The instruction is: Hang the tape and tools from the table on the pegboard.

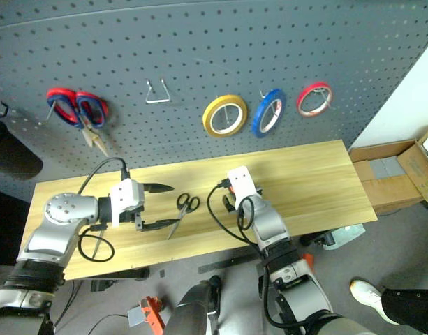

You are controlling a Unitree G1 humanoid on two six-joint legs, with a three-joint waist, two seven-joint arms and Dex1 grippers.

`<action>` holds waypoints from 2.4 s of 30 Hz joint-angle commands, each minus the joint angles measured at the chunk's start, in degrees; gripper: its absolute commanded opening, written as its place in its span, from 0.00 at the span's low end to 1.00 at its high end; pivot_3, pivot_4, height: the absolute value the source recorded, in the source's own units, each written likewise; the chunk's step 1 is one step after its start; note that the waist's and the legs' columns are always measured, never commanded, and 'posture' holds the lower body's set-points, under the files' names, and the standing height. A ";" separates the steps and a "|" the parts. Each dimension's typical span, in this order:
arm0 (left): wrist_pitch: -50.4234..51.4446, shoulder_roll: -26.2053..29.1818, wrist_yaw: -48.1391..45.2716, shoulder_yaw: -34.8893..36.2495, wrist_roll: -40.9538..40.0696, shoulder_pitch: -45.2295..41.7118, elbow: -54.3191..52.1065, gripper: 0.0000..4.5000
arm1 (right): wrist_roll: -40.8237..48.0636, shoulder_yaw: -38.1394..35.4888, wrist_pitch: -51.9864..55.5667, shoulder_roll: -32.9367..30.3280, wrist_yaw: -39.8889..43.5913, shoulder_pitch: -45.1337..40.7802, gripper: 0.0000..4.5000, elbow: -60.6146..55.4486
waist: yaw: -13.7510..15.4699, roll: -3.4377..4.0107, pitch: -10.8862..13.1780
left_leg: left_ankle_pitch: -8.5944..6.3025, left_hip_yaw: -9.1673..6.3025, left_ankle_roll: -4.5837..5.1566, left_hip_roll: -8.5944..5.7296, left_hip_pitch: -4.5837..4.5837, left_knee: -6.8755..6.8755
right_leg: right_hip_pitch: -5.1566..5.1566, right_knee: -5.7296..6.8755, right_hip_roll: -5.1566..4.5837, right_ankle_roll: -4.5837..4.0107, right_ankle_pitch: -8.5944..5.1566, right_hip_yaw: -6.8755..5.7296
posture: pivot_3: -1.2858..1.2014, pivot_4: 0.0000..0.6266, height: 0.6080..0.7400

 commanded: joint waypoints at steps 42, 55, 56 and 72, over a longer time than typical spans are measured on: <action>12.16 -7.98 24.94 20.04 -11.09 18.77 -22.35 1.00 | 3.13 10.50 -2.06 -6.94 12.20 11.40 0.45 -52.87 | 0.69 -0.26 -0.55 | -0.14 0.01 0.19 0.50 0.00 -0.02 | -0.01 -0.11 0.12 -0.23 0.13 -0.11 | 0.45 0.54 1.00; 15.05 -9.41 29.47 21.78 -13.03 18.13 -26.69 1.00 | 5.22 4.08 -21.98 1.76 11.93 -20.15 0.45 -24.90 | 0.86 -0.20 -0.44 | -0.01 0.13 -0.02 0.92 0.08 -0.06 | -0.06 -0.14 0.56 -0.59 0.36 -0.07 | 0.47 0.58 1.00; 15.25 -9.62 29.86 21.62 -13.07 17.87 -27.19 1.00 | 5.57 3.40 -24.61 2.33 12.05 -22.40 0.45 -21.62 | 0.91 -0.21 -0.40 | -0.01 0.14 -0.02 0.92 0.08 -0.07 | -0.07 -0.15 0.56 -0.59 0.36 -0.07 | 0.48 0.58 1.00; 15.67 -11.33 32.49 18.93 -11.78 11.93 -27.15 1.00 | 8.83 -3.37 -58.62 5.54 12.15 -40.41 0.45 16.67 | 2.90 -0.20 -0.30 | 0.17 0.13 -0.36 0.94 0.07 -1.02 | -0.15 -0.96 0.56 -0.65 0.40 -0.17 | 0.51 0.58 1.00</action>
